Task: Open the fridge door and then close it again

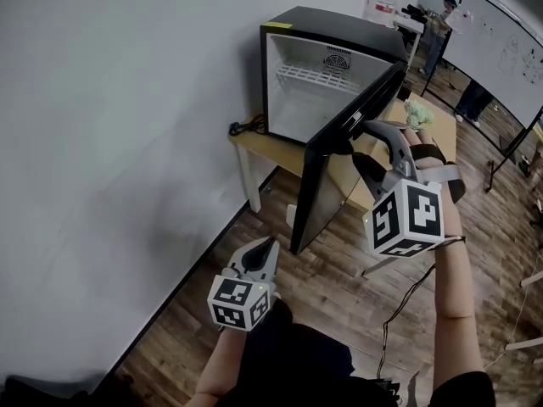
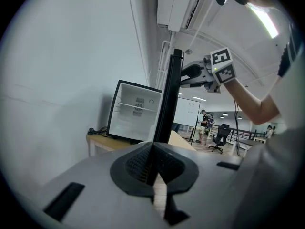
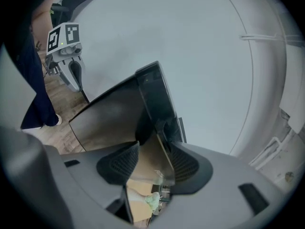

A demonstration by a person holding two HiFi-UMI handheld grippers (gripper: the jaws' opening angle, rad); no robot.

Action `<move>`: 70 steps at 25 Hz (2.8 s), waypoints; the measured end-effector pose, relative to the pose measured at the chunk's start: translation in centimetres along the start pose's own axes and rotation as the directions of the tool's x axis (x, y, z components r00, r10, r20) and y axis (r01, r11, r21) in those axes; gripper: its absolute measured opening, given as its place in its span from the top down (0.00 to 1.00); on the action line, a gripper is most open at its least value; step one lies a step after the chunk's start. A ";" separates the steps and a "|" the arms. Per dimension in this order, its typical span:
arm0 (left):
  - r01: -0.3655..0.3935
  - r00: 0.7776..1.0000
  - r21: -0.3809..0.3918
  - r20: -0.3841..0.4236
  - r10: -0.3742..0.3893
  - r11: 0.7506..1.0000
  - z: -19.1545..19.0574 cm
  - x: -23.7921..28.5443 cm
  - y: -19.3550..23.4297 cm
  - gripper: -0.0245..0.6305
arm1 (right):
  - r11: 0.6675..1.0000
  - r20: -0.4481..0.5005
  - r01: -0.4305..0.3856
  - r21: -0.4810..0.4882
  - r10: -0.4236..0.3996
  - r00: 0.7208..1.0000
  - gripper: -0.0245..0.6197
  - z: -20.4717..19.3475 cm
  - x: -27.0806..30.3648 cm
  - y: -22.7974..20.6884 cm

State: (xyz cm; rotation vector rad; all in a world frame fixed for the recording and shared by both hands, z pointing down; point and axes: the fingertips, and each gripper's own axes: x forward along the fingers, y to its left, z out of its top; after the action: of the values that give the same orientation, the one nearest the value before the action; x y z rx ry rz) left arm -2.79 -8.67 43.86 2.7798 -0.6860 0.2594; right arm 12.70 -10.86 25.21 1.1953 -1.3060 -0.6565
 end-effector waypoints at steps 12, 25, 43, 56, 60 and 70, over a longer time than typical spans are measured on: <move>0.055 0.998 0.021 0.006 -0.055 0.998 0.0 1.1 -1.7 0.95 | 0.980 0.026 0.112 0.163 -0.118 0.993 0.72 -1.5 -0.1 -0.9; 0.046 0.997 0.043 0.054 -0.048 0.998 1.7 0.0 -3.2 0.95 | 0.541 0.170 -0.003 0.841 -0.258 0.951 0.76 -5.8 -8.4 1.0; 0.083 0.993 0.072 0.076 -0.088 0.994 1.6 -0.4 -5.9 0.95 | 0.020 0.117 -0.117 0.993 -0.296 0.948 0.98 -7.4 -10.5 12.9; 0.037 0.997 0.042 0.065 -0.040 0.998 0.6 -0.8 -5.1 0.95 | 0.054 0.314 -0.309 0.950 -0.164 0.935 0.98 -3.3 -4.4 15.2; 0.008 0.997 0.031 0.075 -0.010 0.999 1.1 -0.8 -4.0 0.95 | 0.076 0.345 -0.337 0.938 -0.126 0.930 0.98 -2.5 -2.1 14.9; -0.034 0.997 0.020 0.069 0.033 0.999 1.4 -0.7 -0.2 0.95 | 0.085 0.358 -0.351 0.932 -0.079 0.930 0.98 -0.4 2.4 14.6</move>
State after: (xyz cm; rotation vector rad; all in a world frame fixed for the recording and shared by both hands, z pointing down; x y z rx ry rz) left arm -3.15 -8.58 42.32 2.8110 -0.7508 0.1803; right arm 10.01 -8.33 39.51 2.0636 -2.2849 0.4538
